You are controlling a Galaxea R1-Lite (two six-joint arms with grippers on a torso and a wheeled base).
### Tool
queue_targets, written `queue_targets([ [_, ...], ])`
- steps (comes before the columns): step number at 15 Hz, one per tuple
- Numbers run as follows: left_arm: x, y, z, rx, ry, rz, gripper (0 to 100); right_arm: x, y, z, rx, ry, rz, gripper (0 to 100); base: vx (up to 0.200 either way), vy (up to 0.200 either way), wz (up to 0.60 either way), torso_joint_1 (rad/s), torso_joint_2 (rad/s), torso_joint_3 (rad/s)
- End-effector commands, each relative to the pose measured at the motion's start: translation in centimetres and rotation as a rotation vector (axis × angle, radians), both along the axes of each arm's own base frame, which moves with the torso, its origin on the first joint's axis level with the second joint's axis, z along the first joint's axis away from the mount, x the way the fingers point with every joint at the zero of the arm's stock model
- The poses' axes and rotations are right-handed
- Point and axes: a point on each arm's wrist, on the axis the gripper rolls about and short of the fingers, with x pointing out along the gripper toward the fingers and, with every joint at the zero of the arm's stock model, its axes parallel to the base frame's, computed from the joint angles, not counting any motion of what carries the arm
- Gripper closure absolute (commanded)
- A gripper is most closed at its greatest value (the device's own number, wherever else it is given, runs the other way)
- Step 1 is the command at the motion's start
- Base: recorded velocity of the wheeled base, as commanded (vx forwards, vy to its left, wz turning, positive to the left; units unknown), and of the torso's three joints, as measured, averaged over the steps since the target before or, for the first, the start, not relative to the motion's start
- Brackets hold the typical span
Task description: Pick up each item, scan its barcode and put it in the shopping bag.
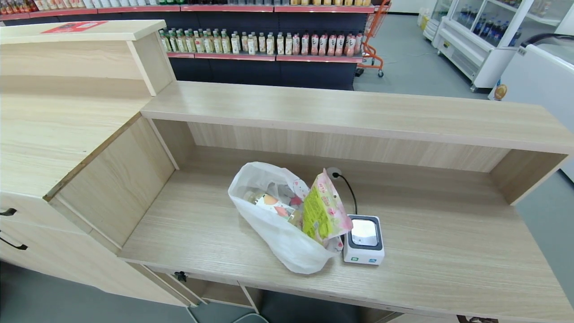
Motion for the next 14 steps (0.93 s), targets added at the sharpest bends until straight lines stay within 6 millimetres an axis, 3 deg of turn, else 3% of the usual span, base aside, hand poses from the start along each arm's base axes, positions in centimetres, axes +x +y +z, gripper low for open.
queue_targets([
  [1,0.01,0.00,0.01,-0.001,0.001,0.000,0,0.01,0.00,0.02,0.000,0.000,0.000,0,0.200,0.000,0.00,-0.002,-0.01,-0.002],
  [14,0.01,0.00,0.01,-0.006,0.001,0.002,0,0.01,0.00,0.02,0.002,0.000,0.000,0,0.000,0.000,0.00,0.000,0.00,0.000],
])
